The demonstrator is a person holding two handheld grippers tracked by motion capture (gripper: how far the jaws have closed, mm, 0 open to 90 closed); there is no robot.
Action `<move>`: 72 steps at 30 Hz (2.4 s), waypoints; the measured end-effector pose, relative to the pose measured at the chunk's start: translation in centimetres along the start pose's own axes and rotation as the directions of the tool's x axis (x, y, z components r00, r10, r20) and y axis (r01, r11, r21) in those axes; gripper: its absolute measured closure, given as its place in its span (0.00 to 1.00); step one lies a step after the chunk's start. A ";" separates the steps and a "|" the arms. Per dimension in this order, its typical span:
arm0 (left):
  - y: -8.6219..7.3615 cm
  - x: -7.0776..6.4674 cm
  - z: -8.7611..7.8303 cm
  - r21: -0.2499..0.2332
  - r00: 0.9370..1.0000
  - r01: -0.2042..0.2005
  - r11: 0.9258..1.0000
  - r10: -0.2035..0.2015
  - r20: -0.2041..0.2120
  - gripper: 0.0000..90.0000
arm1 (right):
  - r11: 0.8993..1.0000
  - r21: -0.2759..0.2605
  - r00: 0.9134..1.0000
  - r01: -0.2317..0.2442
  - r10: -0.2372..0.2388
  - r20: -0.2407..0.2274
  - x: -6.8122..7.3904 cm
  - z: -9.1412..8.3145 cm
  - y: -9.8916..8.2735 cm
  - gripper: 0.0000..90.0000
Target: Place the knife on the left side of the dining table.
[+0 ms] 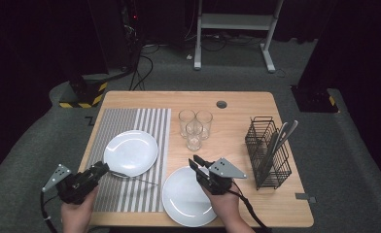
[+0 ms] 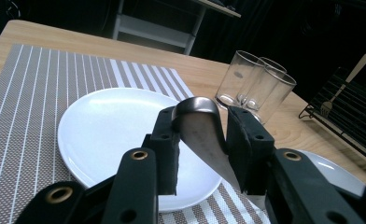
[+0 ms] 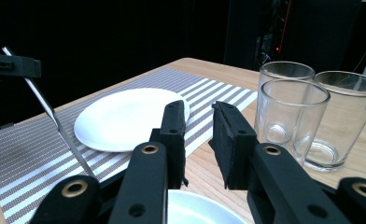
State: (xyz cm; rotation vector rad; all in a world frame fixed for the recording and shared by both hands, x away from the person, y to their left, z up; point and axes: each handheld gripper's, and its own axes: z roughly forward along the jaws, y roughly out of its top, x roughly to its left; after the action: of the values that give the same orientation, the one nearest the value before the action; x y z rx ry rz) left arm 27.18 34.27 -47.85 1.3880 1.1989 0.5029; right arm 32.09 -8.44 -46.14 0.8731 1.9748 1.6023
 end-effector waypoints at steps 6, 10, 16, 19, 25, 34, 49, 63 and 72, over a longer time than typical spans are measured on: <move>-0.4 0.5 -0.2 0.006 1.000 0.012 1.000 -0.012 0.008 0.72 | 1.000 0.001 1.000 0.000 0.000 0.001 0.0 0.0 0.0 0.82; -0.8 0.7 -0.3 0.020 1.000 0.020 1.000 -0.020 -0.007 0.75 | 1.000 -0.001 1.000 0.002 -0.002 0.000 0.0 0.0 0.0 0.82; -1.7 1.1 -0.1 -0.043 0.985 0.172 0.984 -0.171 0.019 0.76 | 1.000 0.001 1.000 0.001 -0.001 -0.005 0.2 0.1 0.0 0.82; -1.8 0.8 0.0 -0.064 0.979 0.205 0.977 -0.204 0.022 0.76 | 1.000 0.004 1.000 0.002 -0.002 -0.004 0.2 0.1 0.0 0.82; -2.0 0.8 0.1 -0.082 0.974 0.225 0.971 -0.223 0.022 0.75 | 1.000 0.004 1.000 0.004 -0.004 -0.001 0.1 0.1 0.0 0.82; -2.3 1.1 0.1 -0.090 0.972 0.234 0.968 -0.233 0.016 0.73 | 1.000 0.016 1.000 0.005 -0.005 0.001 0.2 0.2 -0.2 0.82; -3.3 2.1 -0.2 -0.077 0.980 0.196 0.978 -0.198 -0.015 0.69 | 0.999 0.035 1.000 -0.002 0.001 0.010 -0.2 0.3 -1.2 0.81; -3.9 3.7 -0.7 0.014 0.994 0.107 0.994 -0.107 -0.032 0.67 | 0.996 0.085 0.999 -0.014 0.009 0.053 -1.7 -0.1 -2.9 0.76; -4.1 4.1 -0.7 0.026 0.993 0.117 0.993 -0.116 -0.032 0.67 | 0.992 0.124 0.996 -0.014 0.004 0.085 -2.3 -0.2 -4.1 0.70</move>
State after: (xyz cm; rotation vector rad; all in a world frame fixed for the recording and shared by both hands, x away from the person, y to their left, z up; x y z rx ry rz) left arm 26.63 37.29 -52.81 1.3291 1.3076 0.4277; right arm 32.79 -10.77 -50.24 0.9822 2.0307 1.4349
